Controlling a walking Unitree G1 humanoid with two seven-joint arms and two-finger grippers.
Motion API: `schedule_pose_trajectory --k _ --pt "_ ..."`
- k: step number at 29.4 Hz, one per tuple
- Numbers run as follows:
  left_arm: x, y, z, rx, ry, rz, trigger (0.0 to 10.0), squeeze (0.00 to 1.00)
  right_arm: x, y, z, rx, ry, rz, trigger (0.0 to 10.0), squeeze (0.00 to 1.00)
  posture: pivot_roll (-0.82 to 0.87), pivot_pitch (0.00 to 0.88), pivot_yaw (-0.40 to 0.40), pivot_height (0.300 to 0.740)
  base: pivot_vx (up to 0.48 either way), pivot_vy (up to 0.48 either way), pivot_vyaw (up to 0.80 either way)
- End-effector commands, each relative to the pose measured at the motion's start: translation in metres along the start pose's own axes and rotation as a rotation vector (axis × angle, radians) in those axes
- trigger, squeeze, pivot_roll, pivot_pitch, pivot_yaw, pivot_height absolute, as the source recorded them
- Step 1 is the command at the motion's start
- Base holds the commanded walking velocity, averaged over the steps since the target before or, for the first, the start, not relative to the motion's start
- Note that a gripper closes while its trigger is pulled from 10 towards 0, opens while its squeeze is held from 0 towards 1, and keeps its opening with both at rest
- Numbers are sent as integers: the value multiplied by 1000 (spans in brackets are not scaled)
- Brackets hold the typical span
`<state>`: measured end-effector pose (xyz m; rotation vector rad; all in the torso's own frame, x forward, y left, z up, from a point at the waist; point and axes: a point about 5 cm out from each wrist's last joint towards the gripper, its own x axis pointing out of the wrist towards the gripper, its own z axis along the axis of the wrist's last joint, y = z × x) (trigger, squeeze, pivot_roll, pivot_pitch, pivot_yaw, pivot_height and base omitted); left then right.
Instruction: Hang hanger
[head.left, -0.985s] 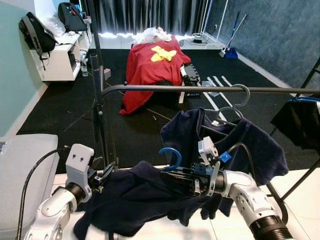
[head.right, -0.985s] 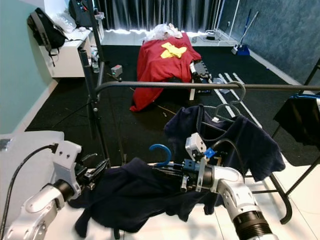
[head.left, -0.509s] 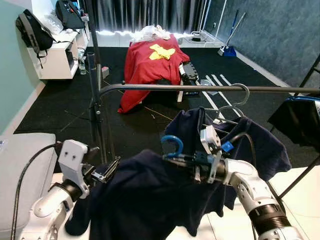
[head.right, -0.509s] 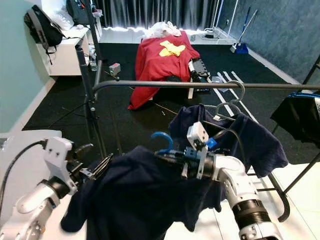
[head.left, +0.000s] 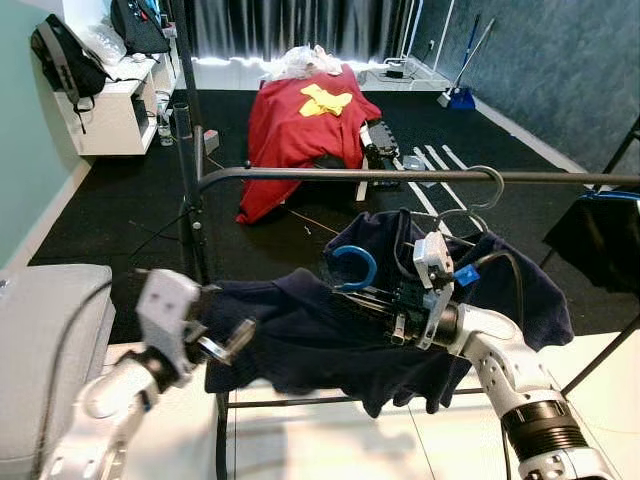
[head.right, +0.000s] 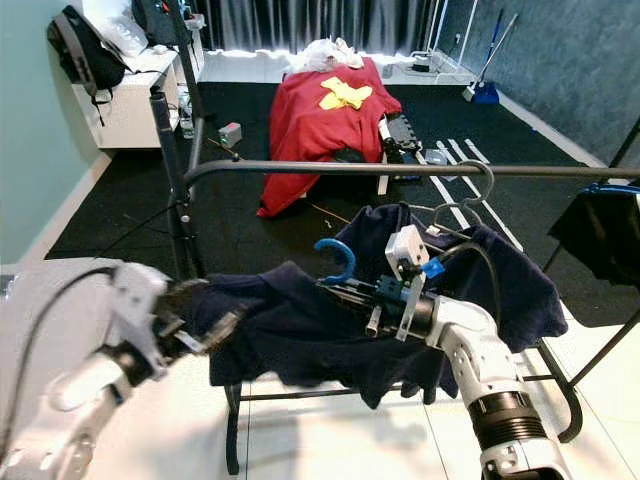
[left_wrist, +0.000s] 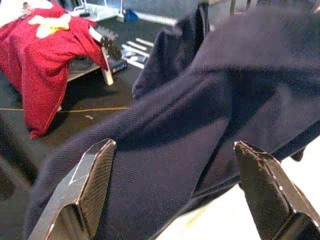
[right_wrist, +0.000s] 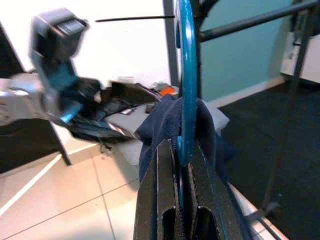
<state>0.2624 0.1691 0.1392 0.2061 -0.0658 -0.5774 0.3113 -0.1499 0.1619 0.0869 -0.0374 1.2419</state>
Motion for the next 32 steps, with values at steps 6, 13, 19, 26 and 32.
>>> schedule_pose_trajectory --k 6,13,19,26,32 --pt "-4 14 -12 67 53 96 10000 0 -6 -1 20 -37 -54 38 0 0 106 37 -61 740 0 0 0" --pt "-12 25 -15 96 68 164 10000 0 -7 0 22 -43 -55 49 0 0 107 32 -59 740 0 0 0" --pt "-24 40 -18 78 71 267 10000 0 -10 2 25 -31 -53 67 0 0 107 26 -57 740 0 0 0" --pt "-20 28 -36 41 134 199 10000 0 -10 5 28 -11 -57 107 0 0 106 27 -57 740 0 0 0" --pt "-14 25 -40 9 133 178 10000 0 -10 6 30 -5 -58 124 0 0 102 28 -56 740 0 0 0"
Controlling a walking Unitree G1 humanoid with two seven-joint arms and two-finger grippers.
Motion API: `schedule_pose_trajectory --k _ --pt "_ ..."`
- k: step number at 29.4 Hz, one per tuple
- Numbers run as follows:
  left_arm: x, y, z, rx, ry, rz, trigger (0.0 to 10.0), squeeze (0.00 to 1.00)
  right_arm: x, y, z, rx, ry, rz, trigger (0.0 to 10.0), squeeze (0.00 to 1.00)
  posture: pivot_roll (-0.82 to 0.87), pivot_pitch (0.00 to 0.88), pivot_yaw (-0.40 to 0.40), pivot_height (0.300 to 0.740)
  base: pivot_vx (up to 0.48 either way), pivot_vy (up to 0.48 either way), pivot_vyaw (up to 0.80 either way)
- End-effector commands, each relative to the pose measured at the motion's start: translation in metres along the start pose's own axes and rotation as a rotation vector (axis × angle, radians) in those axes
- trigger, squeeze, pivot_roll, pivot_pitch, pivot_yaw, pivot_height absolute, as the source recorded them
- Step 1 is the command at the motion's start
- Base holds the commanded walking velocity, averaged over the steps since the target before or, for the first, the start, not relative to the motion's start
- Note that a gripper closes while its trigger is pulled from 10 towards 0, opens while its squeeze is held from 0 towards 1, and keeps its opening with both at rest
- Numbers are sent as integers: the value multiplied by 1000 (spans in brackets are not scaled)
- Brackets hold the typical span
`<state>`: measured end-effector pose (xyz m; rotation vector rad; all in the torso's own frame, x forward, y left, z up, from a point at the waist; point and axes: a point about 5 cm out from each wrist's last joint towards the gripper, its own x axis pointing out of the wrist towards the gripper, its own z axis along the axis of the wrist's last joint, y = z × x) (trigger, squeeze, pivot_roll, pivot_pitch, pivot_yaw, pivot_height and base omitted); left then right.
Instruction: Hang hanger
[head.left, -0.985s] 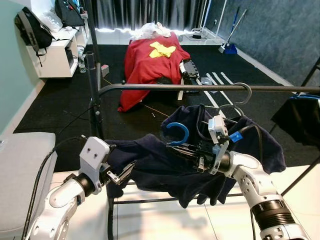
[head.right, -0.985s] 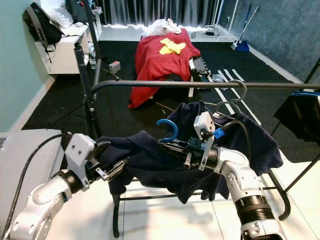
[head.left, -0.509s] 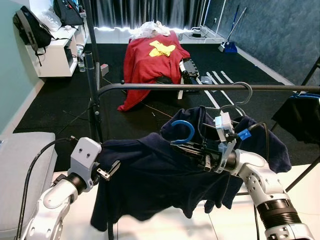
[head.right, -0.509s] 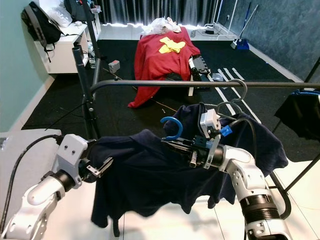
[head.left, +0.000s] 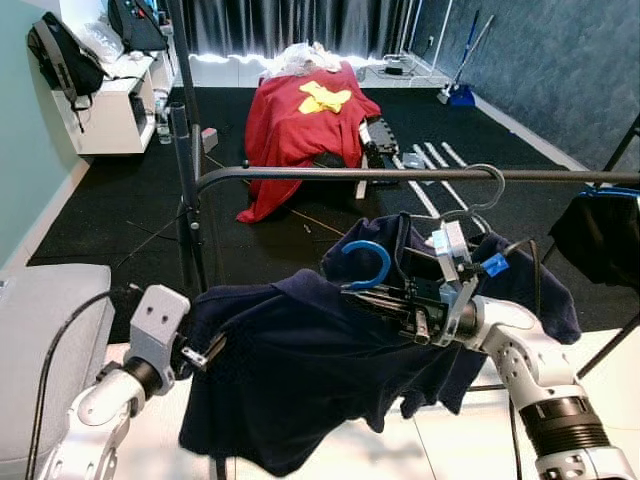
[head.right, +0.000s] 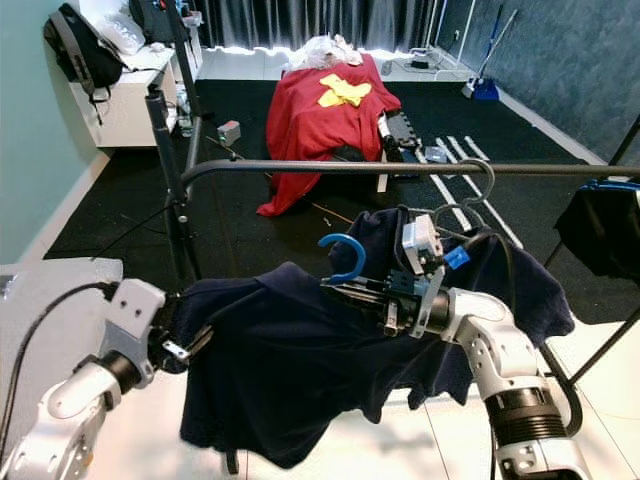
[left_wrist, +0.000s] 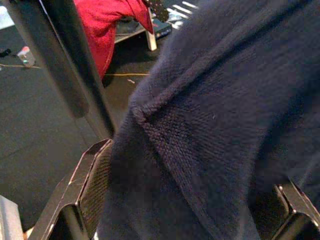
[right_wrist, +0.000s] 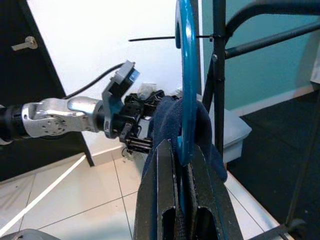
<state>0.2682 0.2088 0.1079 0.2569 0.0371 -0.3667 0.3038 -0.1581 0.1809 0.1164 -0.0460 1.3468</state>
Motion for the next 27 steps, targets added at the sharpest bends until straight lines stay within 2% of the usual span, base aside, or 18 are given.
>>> schedule_pose_trajectory --k 1,2,4,5,15,18,20,21,23,25,26,27 --pt "2 -4 -2 -13 0 -18 10000 0 -1 1 11 -28 -37 19 0 0 102 28 -56 740 0 0 0" --pt "4 -4 -1 -21 -6 -17 9216 0 -1 1 11 -28 -38 21 0 0 102 28 -56 740 0 0 0" --pt "4 -4 -1 -21 -6 -17 9216 0 -1 1 11 -28 -38 21 0 0 102 28 -56 740 0 0 0" --pt "5 -3 0 -35 -15 -15 0 0 -1 2 12 -27 -39 23 0 0 101 29 -55 740 0 0 0" --pt "6 5 4 -41 -41 -1 0 0 -2 1 14 -26 -42 16 0 0 102 29 -51 740 0 0 0" --pt "4 12 5 -48 -51 19 0 0 -4 0 13 -24 -34 5 0 0 102 29 -52 740 0 0 0" --pt "-1 22 6 -48 -58 49 0 0 -8 -1 9 -21 -7 -7 0 0 101 29 -52 740 0 0 0" --pt "-1 22 6 -48 -58 49 0 0 -8 -1 9 -21 -7 -7 0 0 101 29 -52 740 0 0 0" --pt "-8 42 8 -33 -55 124 0 0 -15 -2 3 -9 17 -33 0 0 103 31 -54 740 0 0 0" --pt "-8 42 8 -33 -55 124 0 0 -15 -2 3 -9 17 -33 0 0 103 31 -54 740 0 0 0" --pt "-11 53 9 -25 -54 169 0 0 -18 -2 0 -3 24 -43 0 0 105 31 -57 740 0 0 0" --pt "-11 53 9 -25 -54 169 0 0 -18 -2 0 -3 24 -43 0 0 105 31 -57 740 0 0 0"
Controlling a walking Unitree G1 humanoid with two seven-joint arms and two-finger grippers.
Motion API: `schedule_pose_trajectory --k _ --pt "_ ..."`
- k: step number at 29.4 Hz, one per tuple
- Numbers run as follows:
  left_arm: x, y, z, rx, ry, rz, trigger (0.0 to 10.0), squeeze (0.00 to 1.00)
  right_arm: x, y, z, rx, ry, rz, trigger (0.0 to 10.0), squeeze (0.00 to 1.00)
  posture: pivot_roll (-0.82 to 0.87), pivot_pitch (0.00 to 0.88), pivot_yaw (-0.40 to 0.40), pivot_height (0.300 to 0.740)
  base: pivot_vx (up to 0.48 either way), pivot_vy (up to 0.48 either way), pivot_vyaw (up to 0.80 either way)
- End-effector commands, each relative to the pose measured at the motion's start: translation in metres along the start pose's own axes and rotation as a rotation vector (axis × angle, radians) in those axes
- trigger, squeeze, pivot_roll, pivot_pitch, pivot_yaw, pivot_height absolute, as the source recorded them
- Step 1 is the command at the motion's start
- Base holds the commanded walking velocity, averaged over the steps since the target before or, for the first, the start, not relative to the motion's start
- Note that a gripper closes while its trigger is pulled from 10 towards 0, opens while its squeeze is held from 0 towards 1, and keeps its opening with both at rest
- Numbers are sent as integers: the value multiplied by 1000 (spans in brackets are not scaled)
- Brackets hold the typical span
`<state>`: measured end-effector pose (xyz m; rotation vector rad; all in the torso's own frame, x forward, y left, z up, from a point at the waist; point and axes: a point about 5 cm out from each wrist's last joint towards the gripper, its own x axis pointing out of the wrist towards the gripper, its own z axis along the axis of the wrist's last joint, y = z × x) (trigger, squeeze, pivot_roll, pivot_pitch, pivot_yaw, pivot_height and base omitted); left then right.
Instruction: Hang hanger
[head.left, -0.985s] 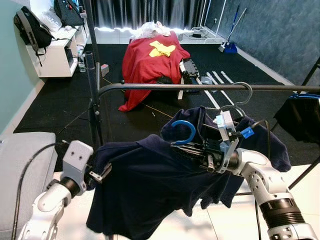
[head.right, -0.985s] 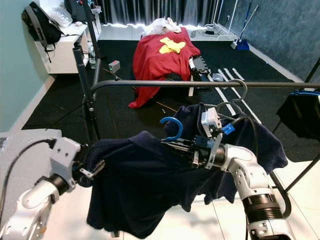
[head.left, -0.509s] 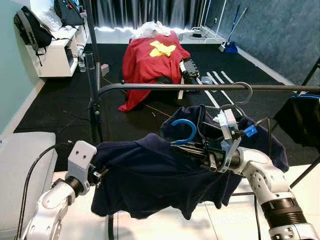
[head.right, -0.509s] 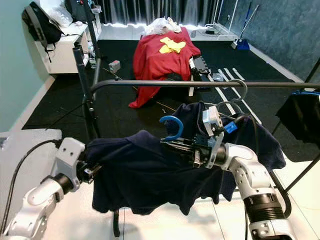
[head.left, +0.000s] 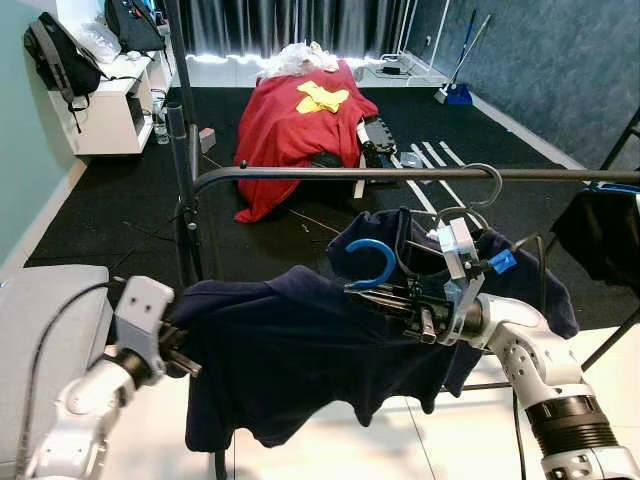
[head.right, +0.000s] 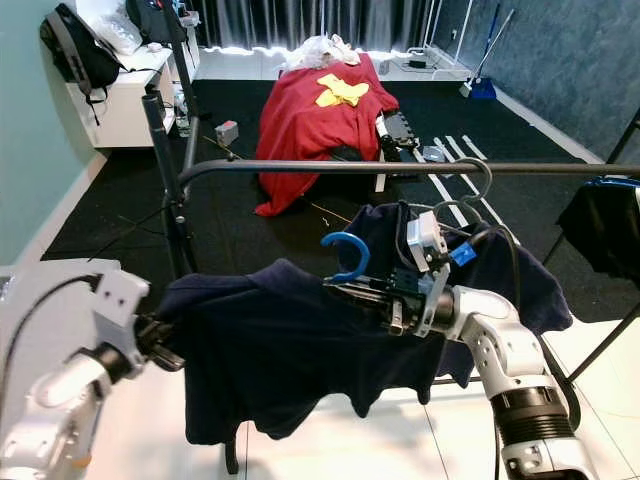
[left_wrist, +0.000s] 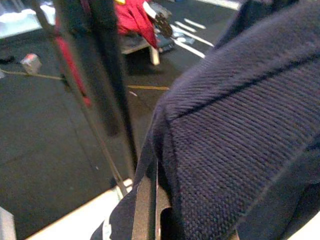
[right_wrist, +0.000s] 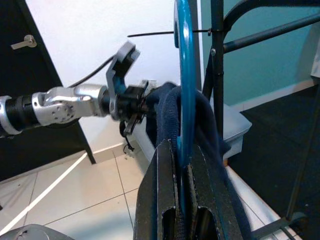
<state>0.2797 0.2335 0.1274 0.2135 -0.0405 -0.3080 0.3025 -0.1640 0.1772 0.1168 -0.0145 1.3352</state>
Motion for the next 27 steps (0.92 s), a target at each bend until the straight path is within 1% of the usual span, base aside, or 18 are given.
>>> schedule_pose_trajectory --k 1,2,3,5,7,8,9,11,12,15,16,17,20,23,26,27 --pt "-13 33 -1 22 22 152 0 0 -15 -1 0 -9 6 -37 0 0 108 34 -59 740 0 0 0" --pt "-13 33 -1 22 22 152 0 0 -15 -1 0 -9 6 -37 0 0 108 34 -59 740 0 0 0" --pt "-16 45 0 30 25 206 0 0 -17 1 -3 0 10 -41 0 0 108 34 -61 740 0 0 0" --pt "-16 45 0 30 25 206 0 0 -17 1 -3 0 10 -41 0 0 108 34 -61 740 0 0 0" --pt "-21 66 1 38 46 335 0 0 -21 6 -9 23 16 -44 0 0 107 36 -62 740 0 0 0" --pt "-24 75 -1 42 67 395 0 0 -23 9 -11 34 14 -48 0 0 106 37 -60 740 0 0 0" --pt "-24 75 -1 42 67 395 0 0 -23 9 -11 34 14 -48 0 0 106 37 -60 740 0 0 0" --pt "-27 82 -4 46 99 450 0 0 -27 12 -12 47 4 -55 0 0 104 38 -58 740 0 0 0" --pt "-27 82 -4 46 99 450 0 0 -27 12 -12 47 4 -55 0 0 104 38 -58 740 0 0 0" --pt "-31 89 -10 57 141 523 0 0 -33 13 -9 57 -11 -67 0 0 100 39 -55 740 0 0 0" --pt "-31 89 -10 57 141 523 0 0 -33 13 -9 57 -11 -67 0 0 100 39 -55 740 0 0 0" --pt "-34 94 -12 66 160 565 0 0 -37 13 -7 63 -26 -81 0 0 98 40 -55 740 0 0 0" --pt "-37 98 -14 71 174 593 0 0 -40 13 -5 67 -39 -92 0 0 97 41 -56 740 0 0 0" --pt "-43 105 -19 76 216 657 0 0 -47 12 -3 70 -60 -124 0 0 96 42 -57 740 0 0 0" --pt "-46 107 -23 79 241 677 0 0 -49 11 -2 70 -72 -140 0 0 97 45 -57 740 0 0 0" --pt "-48 106 -28 81 272 687 0 0 -50 7 1 49 -108 -190 0 0 97 47 -57 740 0 0 0"
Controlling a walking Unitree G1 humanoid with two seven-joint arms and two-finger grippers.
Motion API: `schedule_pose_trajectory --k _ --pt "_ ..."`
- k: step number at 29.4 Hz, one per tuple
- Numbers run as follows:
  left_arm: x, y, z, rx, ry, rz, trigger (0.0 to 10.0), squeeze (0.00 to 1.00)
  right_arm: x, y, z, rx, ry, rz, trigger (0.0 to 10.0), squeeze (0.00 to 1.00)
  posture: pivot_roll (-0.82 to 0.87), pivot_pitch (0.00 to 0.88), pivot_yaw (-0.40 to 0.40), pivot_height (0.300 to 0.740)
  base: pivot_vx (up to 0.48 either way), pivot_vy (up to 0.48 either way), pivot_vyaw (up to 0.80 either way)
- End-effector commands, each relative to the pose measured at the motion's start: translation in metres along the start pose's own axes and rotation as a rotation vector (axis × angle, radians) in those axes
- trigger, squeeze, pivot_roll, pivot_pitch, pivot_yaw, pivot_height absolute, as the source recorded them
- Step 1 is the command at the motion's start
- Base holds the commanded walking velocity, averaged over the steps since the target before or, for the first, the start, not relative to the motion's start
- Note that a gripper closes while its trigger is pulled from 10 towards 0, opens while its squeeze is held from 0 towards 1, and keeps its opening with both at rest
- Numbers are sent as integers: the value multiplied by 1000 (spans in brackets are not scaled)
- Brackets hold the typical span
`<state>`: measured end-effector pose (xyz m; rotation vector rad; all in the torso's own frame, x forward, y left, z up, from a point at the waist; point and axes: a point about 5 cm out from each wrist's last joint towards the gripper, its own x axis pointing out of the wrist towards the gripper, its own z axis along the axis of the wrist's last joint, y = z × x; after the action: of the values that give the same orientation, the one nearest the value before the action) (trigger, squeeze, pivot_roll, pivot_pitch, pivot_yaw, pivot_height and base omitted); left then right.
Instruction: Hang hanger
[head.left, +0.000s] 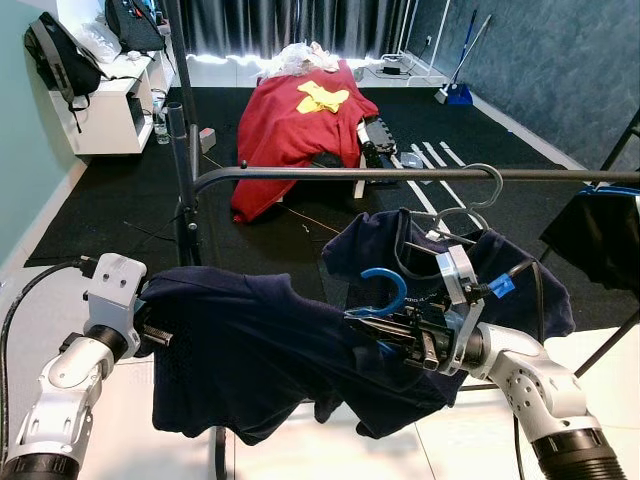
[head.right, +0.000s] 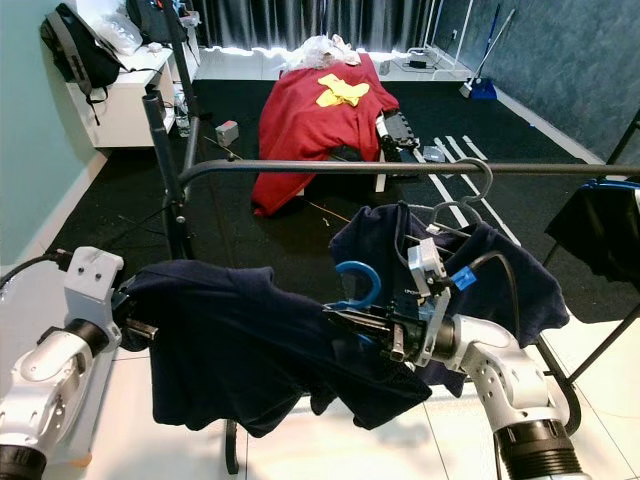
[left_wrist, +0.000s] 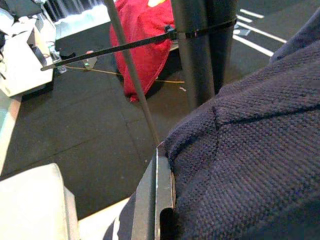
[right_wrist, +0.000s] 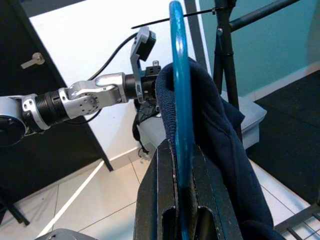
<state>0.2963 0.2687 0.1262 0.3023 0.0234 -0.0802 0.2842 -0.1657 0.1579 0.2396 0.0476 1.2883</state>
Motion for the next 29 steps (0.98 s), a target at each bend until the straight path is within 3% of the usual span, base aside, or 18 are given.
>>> schedule_pose_trajectory --k 1,4,5,9,10,12,17,18,19,20,21,23,24,25,27,28,29 --pt "-35 77 -28 -1 190 463 0 0 -42 -8 24 -75 -91 -138 0 0 97 47 -57 740 0 0 0" --pt "-36 69 -37 3 229 444 0 0 -44 -16 33 -114 -183 -241 0 0 97 48 -56 740 0 0 0" --pt "-34 53 -44 -4 252 390 0 0 -45 -25 46 -158 -290 -350 0 0 98 48 -56 740 0 0 0" --pt "-33 45 -47 -10 265 369 0 0 -46 -30 52 -181 -334 -407 0 0 98 49 -57 740 0 0 0" --pt "-31 28 -54 -21 288 312 0 0 -48 -34 61 -198 -401 -468 0 0 100 51 -56 740 0 0 0" --pt "-31 28 -54 -21 288 312 0 0 -48 -34 61 -198 -401 -468 0 0 100 51 -56 740 0 0 0" --pt "-28 -5 -59 -46 297 190 0 0 -46 -38 72 -206 -474 -513 0 0 100 53 -56 740 0 0 0" --pt "-27 -16 -59 -54 287 140 0 0 -42 -36 72 -205 -462 -492 0 0 99 55 -56 740 0 0 0" --pt "-27 -16 -59 -54 287 140 0 0 -42 -36 72 -205 -462 -492 0 0 99 55 -56 740 0 0 0" --pt "-24 -28 -55 -72 261 85 0 0 -32 -31 66 -201 -404 -428 0 0 99 56 -57 740 0 0 0" --pt "-24 -28 -55 -72 261 85 0 0 -32 -31 66 -201 -404 -428 0 0 99 56 -57 740 0 0 0" --pt "-20 -39 -48 -85 210 26 0 0 -16 -21 52 -205 -268 -302 0 0 97 55 -55 740 0 0 0" --pt "-20 -39 -48 -85 210 26 0 0 -16 -21 52 -205 -268 -302 0 0 97 55 -55 740 0 0 0" --pt "-16 -40 -39 -84 163 26 0 0 -4 -10 42 -208 -179 -200 0 0 97 53 -54 740 0 0 0" --pt "-16 -40 -39 -84 163 26 0 0 -4 -10 42 -208 -179 -200 0 0 97 53 -54 740 0 0 0" --pt "-11 -35 -27 -77 105 42 902 0 7 -2 36 -208 -130 -119 0 0 99 51 -54 740 0 0 0" --pt "-11 -35 -27 -77 105 42 902 0 7 -2 36 -208 -130 -119 0 0 99 51 -54 740 0 0 0"
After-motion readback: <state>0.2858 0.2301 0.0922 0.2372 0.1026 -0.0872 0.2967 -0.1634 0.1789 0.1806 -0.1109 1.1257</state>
